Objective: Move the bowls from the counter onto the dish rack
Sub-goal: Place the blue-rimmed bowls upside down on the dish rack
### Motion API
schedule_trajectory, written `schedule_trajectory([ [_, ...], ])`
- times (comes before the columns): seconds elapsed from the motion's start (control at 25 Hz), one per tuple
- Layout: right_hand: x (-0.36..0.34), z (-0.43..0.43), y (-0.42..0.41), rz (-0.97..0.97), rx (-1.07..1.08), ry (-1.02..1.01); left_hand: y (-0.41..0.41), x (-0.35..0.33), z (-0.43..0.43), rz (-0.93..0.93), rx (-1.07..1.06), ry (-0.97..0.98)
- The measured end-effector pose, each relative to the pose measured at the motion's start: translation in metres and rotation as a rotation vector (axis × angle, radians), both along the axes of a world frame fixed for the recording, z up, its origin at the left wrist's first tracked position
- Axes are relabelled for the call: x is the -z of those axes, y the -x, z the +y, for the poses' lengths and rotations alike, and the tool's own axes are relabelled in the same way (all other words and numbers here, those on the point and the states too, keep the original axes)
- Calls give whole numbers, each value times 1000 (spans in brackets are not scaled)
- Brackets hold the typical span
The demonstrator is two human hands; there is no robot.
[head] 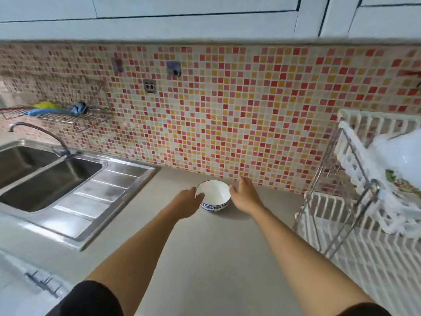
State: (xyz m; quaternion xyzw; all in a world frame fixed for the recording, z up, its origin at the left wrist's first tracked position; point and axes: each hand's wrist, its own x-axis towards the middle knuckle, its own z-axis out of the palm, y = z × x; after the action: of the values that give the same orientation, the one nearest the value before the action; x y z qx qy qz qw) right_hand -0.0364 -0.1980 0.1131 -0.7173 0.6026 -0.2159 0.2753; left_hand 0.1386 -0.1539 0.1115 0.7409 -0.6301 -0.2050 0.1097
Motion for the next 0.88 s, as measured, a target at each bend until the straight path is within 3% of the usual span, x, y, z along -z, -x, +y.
schedule_trajectory([
  [0.24,86,-78,-20,-20,161,-234,-20,85,-84,87,-142,-159],
  [0.48,142,-134,-30,-52,184,-448,-18,131,-141,280,-266,-239],
  [0.68,149,-139,-41,-255,220,-555,-18,139,-157,383,-356,-277],
  [0.88,135,-124,-40,-472,234,-476,-17,110,-141,307,-368,-114],
])
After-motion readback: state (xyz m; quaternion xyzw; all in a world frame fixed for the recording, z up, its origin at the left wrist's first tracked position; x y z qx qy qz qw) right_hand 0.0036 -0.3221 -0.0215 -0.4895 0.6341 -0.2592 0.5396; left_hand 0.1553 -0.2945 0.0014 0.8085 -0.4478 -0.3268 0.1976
